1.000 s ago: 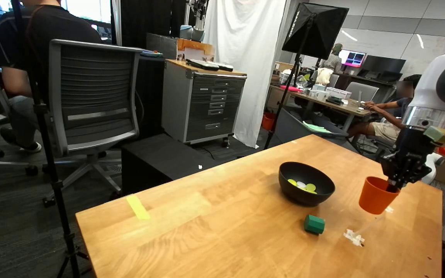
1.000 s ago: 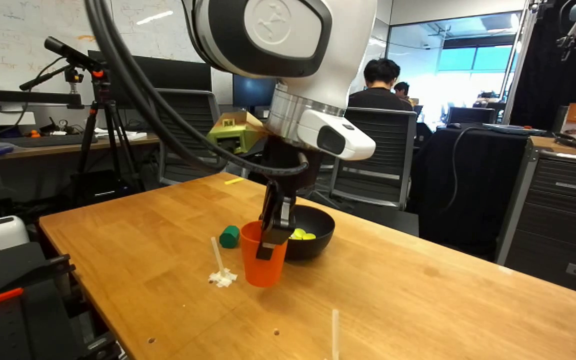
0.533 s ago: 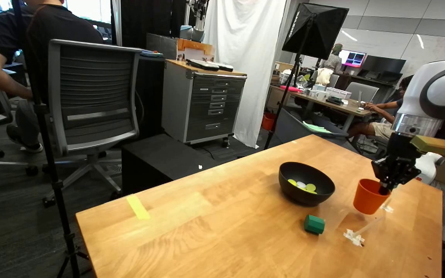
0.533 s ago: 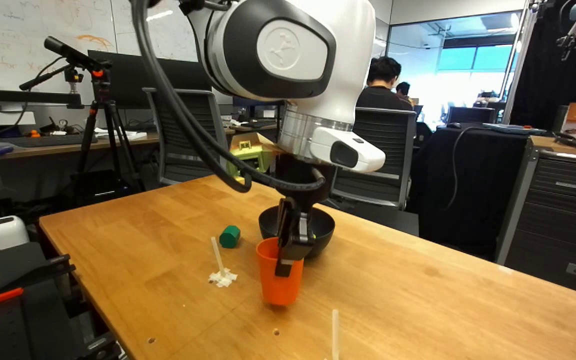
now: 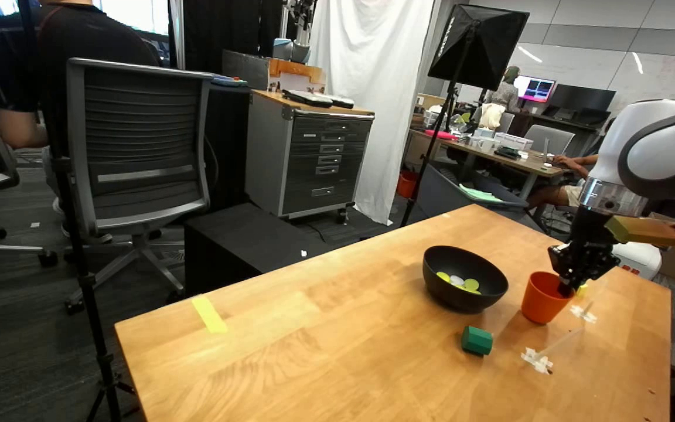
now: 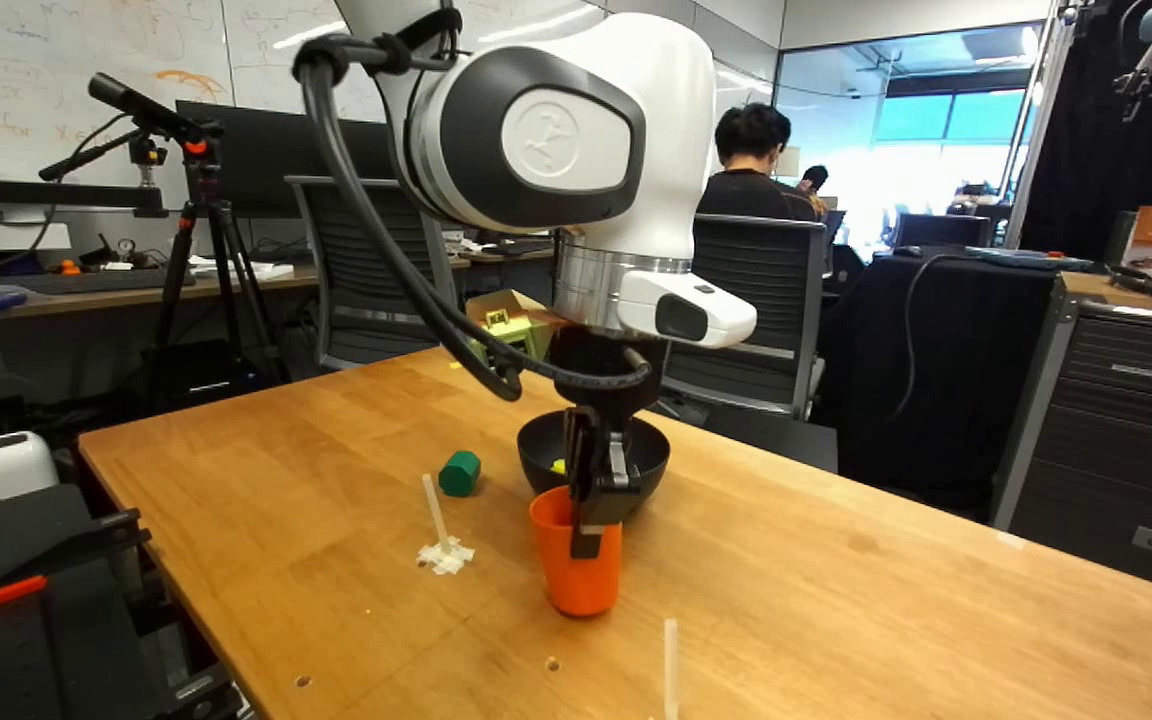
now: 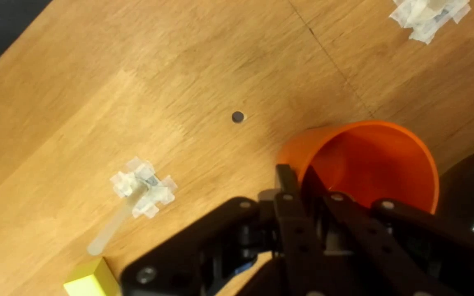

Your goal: Pour the contents of the cup into the bowl

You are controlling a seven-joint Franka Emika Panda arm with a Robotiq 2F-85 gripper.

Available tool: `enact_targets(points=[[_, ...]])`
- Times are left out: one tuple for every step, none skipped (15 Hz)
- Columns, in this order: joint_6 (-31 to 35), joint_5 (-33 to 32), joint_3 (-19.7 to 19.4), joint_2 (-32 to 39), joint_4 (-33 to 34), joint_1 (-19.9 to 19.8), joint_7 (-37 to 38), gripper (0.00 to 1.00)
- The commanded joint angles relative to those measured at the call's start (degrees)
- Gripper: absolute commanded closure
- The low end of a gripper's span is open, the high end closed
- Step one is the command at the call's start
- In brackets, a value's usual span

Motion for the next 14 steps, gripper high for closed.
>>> enact_targets(points=[[1.65,2.19,-3.77,-0.35,-0.60,4.53,-2.17,0.56],[1.67,2.26,-4.21,-0.32,-0.61,5.15,-2.20,0.49],[1.77,2.29,-4.57,-0.32,-0.66,5.60,-2.24,0.41],[1.86,2.35,-4.85,-0.31,-0.71,5.96,-2.30,0.34],[1.80,2.43,-5.07,-0.31,-0.75,6.23,-2.38,0.25],[1.80,2.54,-5.19,-0.29,-0.76,6.41,-2.48,0.19],[1.80,2.72,-5.25,-0.32,-0.81,6.51,-2.67,0.12],[1.60,3.15,-5.20,-0.31,-0.82,6.52,-3.00,0.03],[1.26,3.77,-5.07,-0.32,-0.82,6.48,-3.51,0.00],[1.46,4.88,-4.75,-0.29,-0.86,6.29,-4.51,0.00],[1.36,6.33,-4.34,-0.27,-0.88,6.00,-5.83,0.00],[-0.69,7.71,-4.37,-2.23,-0.78,5.06,-8.45,0.00],[-1.20,9.51,-4.07,-3.37,-1.04,4.55,-10.77,0.00],[-1.83,11.40,-3.72,-4.90,-1.53,4.10,-13.26,0.00]])
